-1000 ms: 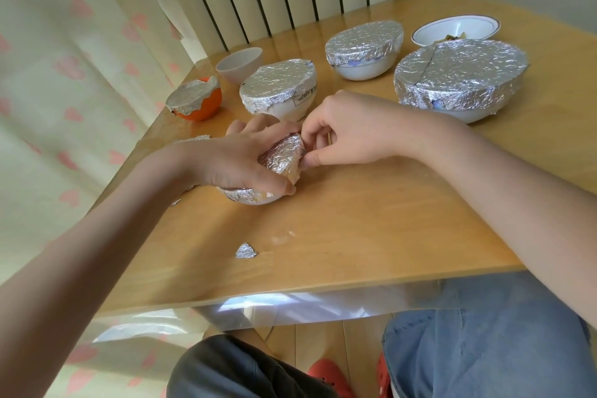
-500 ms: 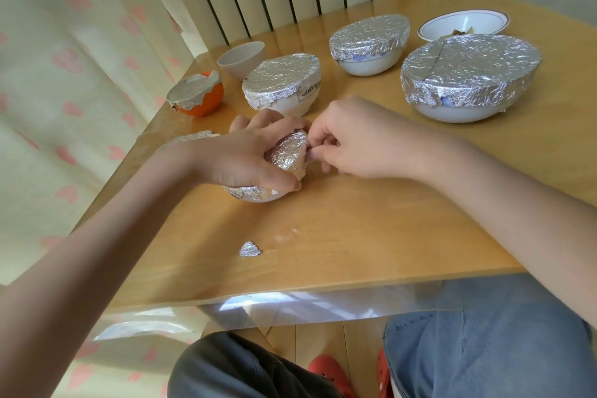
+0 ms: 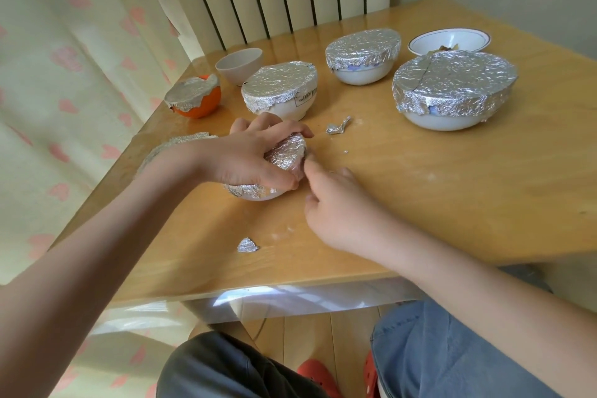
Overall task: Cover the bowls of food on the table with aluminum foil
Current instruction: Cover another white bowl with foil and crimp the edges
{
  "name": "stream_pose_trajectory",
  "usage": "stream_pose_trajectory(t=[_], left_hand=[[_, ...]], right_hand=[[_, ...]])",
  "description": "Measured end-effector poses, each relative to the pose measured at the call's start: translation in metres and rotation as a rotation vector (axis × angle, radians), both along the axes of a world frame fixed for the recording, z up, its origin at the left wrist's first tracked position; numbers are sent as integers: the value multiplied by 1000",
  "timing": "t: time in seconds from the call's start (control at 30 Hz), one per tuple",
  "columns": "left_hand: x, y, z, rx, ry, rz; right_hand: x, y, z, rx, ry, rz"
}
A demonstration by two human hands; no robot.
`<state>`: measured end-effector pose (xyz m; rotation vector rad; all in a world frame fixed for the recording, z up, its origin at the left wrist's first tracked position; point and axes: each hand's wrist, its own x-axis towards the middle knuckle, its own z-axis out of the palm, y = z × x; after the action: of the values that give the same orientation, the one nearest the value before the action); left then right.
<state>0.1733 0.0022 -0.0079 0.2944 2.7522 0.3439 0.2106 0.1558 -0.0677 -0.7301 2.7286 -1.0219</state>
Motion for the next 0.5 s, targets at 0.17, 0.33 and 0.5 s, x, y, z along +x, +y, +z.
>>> stream_pose_trajectory(t=[0.17,0.33,0.5], left_hand=[[-1,1,-1,4,0,20],[-1,3,-1,-25,-2,30],[0,5,1,-36,-13,54]], right_hand=[[2,-5,-4,-230,-27,-70],[-7,6,-3,-189,35,-64],[-9,-1,0,-272,58,-87]])
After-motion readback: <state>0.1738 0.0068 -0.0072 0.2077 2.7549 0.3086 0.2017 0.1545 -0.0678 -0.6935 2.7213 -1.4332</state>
